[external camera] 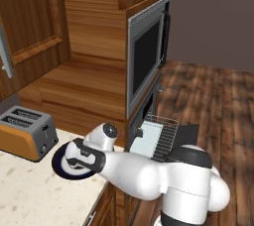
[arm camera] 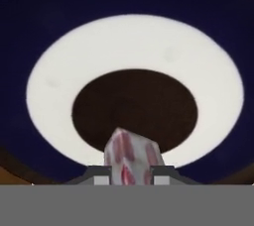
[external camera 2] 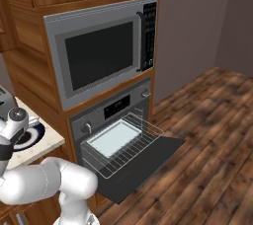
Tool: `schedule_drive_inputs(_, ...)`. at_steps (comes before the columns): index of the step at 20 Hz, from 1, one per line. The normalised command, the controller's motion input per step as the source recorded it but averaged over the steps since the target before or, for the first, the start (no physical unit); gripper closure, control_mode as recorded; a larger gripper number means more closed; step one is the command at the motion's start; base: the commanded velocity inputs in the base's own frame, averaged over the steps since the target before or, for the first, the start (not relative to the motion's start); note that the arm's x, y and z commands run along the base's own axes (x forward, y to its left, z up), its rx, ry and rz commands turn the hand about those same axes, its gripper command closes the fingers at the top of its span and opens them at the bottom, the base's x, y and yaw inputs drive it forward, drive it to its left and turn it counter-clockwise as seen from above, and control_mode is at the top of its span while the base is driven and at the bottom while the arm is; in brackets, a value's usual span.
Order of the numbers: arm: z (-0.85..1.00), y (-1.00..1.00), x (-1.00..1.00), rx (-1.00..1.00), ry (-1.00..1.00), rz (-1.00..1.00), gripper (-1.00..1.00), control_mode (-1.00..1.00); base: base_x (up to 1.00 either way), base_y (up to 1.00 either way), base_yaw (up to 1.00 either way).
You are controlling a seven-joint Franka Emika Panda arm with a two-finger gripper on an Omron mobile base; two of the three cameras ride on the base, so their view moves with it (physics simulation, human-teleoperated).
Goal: Take the baked cake out of the oven and place it on the plate for cooling. Then close the oven door.
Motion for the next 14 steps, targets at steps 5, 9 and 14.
schedule_drive_inputs(5,0.0,0.06,0.02,-0.03,0.0,-0.05,-1.0,-1.0,0.0,0.0,0.0)
schedule_drive_inputs(9,0.03,0.0,-0.06,-0.01,0.0,-0.05,-1.0,-1.0,0.0,0.0,0.0)
schedule_drive_inputs(14,0.38,0.0,-0.24,0.0,0.0,-0.08,-1.0,-1.0,0.0,0.0,0.0)
